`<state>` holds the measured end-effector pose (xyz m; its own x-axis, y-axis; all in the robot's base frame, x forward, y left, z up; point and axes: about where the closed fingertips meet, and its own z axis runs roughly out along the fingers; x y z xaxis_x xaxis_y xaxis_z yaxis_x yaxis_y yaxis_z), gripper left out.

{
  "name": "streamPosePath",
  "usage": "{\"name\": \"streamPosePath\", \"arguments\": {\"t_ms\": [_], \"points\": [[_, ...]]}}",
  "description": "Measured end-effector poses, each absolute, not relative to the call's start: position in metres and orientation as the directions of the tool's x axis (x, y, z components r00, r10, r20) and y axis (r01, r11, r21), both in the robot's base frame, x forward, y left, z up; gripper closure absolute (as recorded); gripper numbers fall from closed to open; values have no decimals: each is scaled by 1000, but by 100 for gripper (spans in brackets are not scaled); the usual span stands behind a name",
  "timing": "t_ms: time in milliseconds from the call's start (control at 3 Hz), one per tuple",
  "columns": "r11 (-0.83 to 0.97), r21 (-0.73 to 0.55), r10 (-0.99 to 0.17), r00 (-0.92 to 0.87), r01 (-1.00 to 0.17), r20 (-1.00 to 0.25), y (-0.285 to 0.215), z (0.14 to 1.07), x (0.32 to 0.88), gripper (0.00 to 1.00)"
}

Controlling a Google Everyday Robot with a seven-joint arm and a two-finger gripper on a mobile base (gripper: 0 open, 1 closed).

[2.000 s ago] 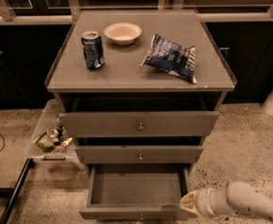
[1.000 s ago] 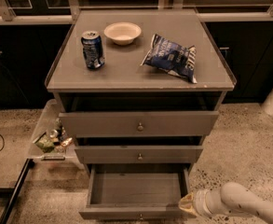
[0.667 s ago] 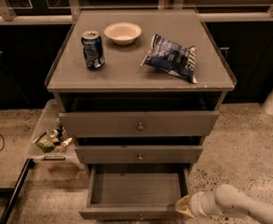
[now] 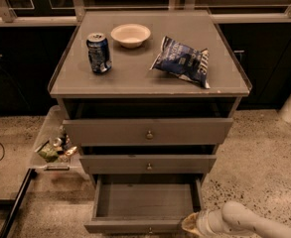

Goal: Close bottom drawer

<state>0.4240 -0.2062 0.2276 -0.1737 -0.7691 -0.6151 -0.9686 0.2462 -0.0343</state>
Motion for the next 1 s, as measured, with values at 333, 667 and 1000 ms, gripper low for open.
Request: {"name": "streamPosePath", "arguments": {"t_ms": [333,667,1000], "points": [[198,-33,-768,-134,-980,-626,-195,206,416,100],[172,-44,-764,-106,-984,-636,-191,187,414,100],[171,-63,-752,-89,-983,-653,-192,177,419,100]]}}
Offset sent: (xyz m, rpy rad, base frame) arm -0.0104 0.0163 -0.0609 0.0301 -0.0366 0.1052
